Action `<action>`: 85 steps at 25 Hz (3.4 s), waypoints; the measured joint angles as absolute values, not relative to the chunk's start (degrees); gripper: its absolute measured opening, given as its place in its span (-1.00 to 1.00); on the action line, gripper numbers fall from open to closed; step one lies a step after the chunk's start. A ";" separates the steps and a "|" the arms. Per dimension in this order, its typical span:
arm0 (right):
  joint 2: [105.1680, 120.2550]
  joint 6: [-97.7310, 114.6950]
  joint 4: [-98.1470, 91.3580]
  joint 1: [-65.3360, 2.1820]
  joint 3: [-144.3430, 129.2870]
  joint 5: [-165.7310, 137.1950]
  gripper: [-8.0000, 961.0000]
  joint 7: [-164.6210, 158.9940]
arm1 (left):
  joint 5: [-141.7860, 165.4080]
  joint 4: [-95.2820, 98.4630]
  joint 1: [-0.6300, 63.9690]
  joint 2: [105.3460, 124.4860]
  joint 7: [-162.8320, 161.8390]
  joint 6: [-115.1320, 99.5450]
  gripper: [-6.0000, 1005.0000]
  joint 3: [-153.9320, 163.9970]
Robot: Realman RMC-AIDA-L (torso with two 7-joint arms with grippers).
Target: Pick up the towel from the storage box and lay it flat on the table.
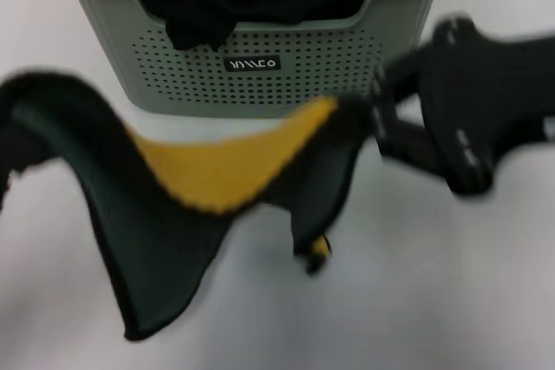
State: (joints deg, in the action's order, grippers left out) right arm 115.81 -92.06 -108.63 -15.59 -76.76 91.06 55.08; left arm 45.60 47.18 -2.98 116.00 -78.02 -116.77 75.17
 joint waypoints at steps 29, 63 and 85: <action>115.53 -86.23 -50.53 -30.71 -69.34 79.17 -0.98 68.23 | 49.49 2.47 24.34 116.50 -62.89 -100.48 -0.95 79.53; 116.05 -72.01 -42.66 -52.80 -74.17 50.58 -0.97 52.89 | 50.41 10.99 25.07 112.41 -69.75 -65.24 -0.87 79.77; 115.77 -81.69 -80.20 -31.33 -73.64 58.50 0.34 53.87 | 50.63 19.73 15.10 112.95 -69.17 -78.49 0.57 70.68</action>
State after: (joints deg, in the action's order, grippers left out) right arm 115.77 -81.69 -80.20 -31.33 -73.64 58.50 53.87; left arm 50.63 19.73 15.10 112.95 -69.17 -78.49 70.68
